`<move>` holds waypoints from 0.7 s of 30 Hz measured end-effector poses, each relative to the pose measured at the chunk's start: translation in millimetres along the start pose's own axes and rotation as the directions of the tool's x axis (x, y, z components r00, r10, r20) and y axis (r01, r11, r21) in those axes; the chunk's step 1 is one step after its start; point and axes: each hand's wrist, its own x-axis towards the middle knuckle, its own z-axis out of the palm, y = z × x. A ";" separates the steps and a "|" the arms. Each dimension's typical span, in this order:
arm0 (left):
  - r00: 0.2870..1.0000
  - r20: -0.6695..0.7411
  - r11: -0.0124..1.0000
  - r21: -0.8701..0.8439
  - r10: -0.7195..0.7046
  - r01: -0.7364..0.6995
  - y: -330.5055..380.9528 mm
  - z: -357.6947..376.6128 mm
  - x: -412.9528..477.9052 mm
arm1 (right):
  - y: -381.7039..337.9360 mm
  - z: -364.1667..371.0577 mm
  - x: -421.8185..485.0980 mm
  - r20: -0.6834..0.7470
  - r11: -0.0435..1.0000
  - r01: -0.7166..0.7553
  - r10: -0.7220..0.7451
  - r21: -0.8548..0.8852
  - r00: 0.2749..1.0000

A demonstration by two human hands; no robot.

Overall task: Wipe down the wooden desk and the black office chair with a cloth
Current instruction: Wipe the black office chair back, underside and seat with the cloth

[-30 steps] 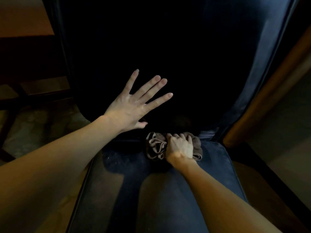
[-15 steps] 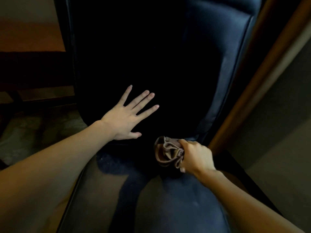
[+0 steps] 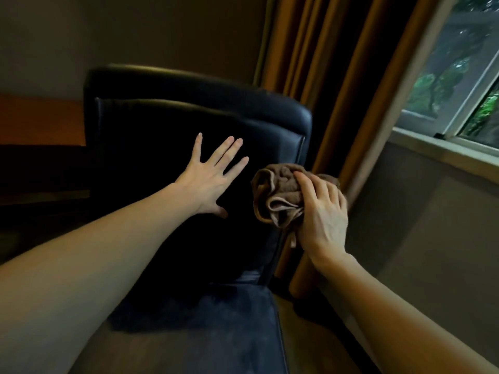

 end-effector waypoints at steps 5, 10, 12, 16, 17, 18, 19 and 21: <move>0.961 0.251 0.942 -0.278 -0.119 0.189 -21.5 -8.7 45.7 | 10.5 -4.6 68.2 -0.061 0.991 0.084 -0.090 -0.102 0.994; 0.969 0.167 0.934 -0.279 -0.182 0.224 -12.9 24.2 60.4 | 28.1 9.2 128.6 -0.046 0.979 0.097 -0.107 -0.181 0.993; 0.974 0.125 0.939 -0.267 -0.191 0.219 -12.3 29.4 62.0 | 24.3 25.8 148.1 -0.039 0.989 0.082 -0.087 -0.123 0.995; 0.976 0.103 0.941 -0.261 -0.193 0.214 -11.3 29.7 65.7 | 7.2 70.6 138.7 -0.031 0.998 -0.068 0.067 -0.013 0.997; 0.976 0.098 0.943 -0.255 -0.195 0.214 -11.2 31.7 67.1 | 5.9 78.1 133.2 -0.058 0.996 -0.092 0.092 -0.001 0.994; 0.976 0.097 0.944 -0.252 -0.195 0.214 -10.4 32.8 67.6 | 6.8 82.4 128.1 -0.086 0.994 -0.105 0.105 0.003 0.991; 0.976 0.091 0.944 -0.250 -0.199 0.216 -10.2 32.8 67.1 | 8.2 85.1 124.5 -0.111 0.995 -0.103 0.103 0.001 0.988; 0.977 0.081 0.945 -0.249 -0.196 0.210 -8.7 30.9 65.6 | 11.7 91.0 110.7 -0.151 0.995 -0.098 0.097 -0.001 0.984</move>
